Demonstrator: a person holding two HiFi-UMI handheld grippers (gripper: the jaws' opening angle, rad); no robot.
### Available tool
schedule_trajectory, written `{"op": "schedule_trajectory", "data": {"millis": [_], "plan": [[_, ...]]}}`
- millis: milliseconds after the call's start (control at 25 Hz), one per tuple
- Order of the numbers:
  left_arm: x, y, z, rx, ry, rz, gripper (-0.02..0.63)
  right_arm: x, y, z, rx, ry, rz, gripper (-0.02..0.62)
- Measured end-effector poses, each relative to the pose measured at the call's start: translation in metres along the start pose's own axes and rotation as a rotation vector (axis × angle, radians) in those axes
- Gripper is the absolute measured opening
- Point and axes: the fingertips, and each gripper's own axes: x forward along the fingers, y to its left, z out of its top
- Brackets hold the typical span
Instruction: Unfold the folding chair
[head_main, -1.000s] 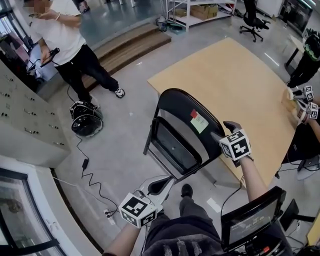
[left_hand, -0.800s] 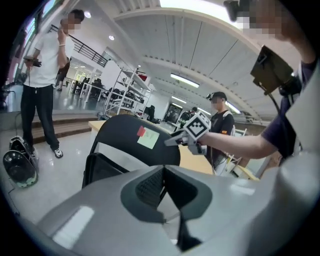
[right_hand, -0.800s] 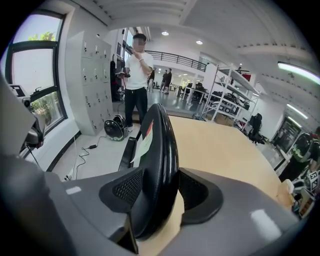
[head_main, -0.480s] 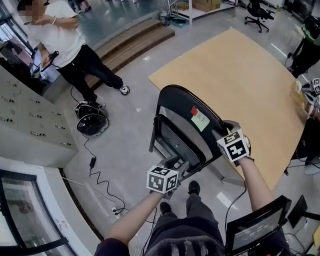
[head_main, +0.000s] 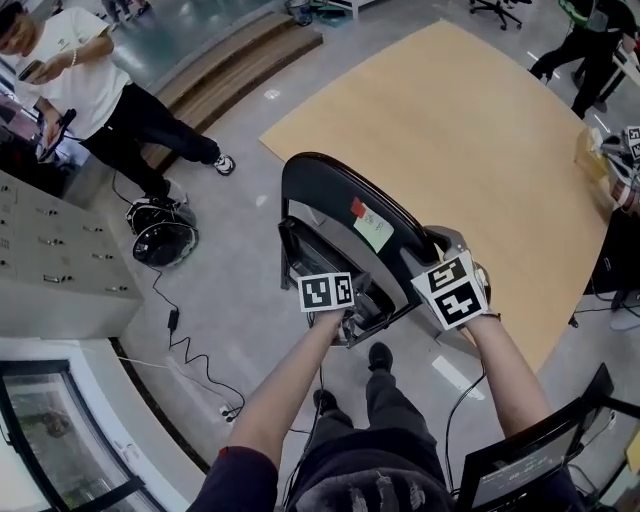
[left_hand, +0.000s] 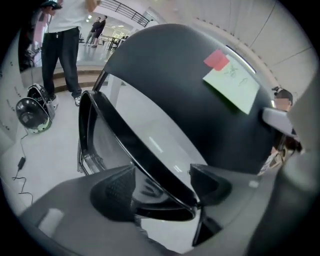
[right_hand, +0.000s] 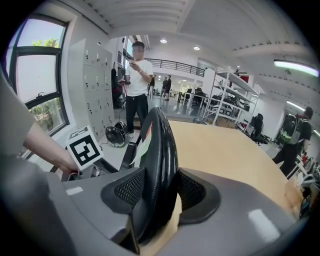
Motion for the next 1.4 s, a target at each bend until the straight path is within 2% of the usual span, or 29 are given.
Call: {"op": "schedule_trajectory", "data": {"millis": [280, 440, 600, 760, 1000, 1400], "plan": [[0.029, 0.015, 0.006, -0.018, 0.025, 0.049, 0.337, 0.005, -0.003, 0.004, 0.032, -0.011, 0.017, 0.192], [0.042, 0.019, 0.005, -0.033, 0.041, 0.042, 0.334, 0.006, -0.001, 0.002, 0.071, -0.013, 0.028, 0.186], [0.047, 0.022, 0.014, -0.05, 0.042, 0.042, 0.318, 0.01, -0.002, 0.008, 0.063, -0.017, 0.029, 0.186], [0.048, 0.018, 0.007, -0.046, 0.084, 0.026, 0.321, 0.007, -0.002, 0.004, 0.078, -0.002, 0.021, 0.185], [0.047, 0.02, 0.009, -0.079, 0.042, 0.013, 0.313, 0.01, -0.003, 0.006, 0.075, 0.0, 0.008, 0.186], [0.037, 0.021, -0.006, -0.101, 0.036, -0.014, 0.305, 0.01, -0.003, -0.003, 0.092, 0.023, 0.006, 0.187]]}}
